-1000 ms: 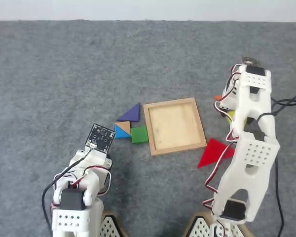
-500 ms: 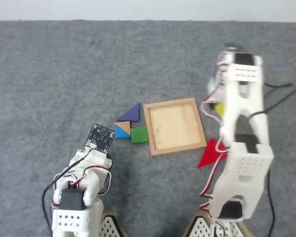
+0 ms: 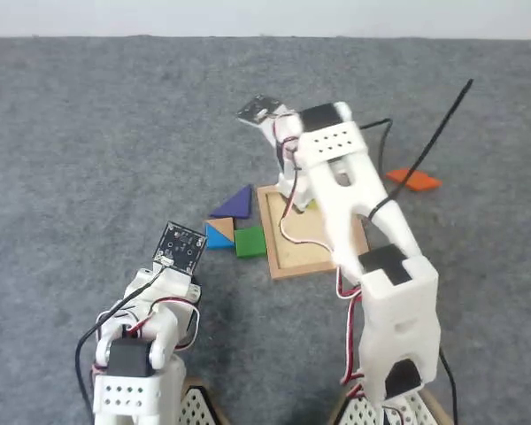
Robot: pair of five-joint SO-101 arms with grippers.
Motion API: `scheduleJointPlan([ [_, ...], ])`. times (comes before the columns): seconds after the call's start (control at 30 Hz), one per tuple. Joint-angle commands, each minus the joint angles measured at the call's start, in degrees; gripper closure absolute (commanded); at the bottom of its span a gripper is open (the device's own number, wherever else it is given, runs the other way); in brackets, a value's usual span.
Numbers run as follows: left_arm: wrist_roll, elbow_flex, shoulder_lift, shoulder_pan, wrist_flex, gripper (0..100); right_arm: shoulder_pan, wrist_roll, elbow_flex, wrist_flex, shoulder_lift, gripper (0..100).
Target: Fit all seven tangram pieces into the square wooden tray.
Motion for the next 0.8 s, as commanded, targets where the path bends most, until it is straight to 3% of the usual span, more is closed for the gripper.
scheduleJointPlan([
  [0.0,0.3,-0.6,-1.3,0.3,0.4,94,-1.7,-13.2,-1.1,-0.3,-4.1,77.5],
  [0.07,0.3,-0.6,-1.3,0.3,0.4,94,-1.5,-20.7,-0.9,-0.1,-4.0,77.5],
  [0.13,0.3,-0.6,-1.3,0.3,0.4,94,-1.5,-21.6,-0.9,-0.2,-4.0,77.5],
  [0.2,0.3,-0.6,-1.3,0.3,0.4,94,-2.0,-12.2,-1.1,-1.1,-4.1,77.5],
  [0.37,0.3,-0.6,-1.3,0.3,0.4,94,-2.0,22.8,-1.0,-6.7,-4.1,77.5],
  [0.43,0.3,-0.6,-1.3,0.3,0.4,94,-2.0,32.9,-1.0,-7.3,-4.0,77.5],
  [0.53,0.3,-0.6,-1.3,0.3,0.4,94,-2.0,43.3,-1.0,-7.1,-4.0,77.5],
  [0.77,0.3,-0.6,-1.3,0.3,0.4,94,-2.2,57.5,-1.0,-2.7,0.4,77.5],
])
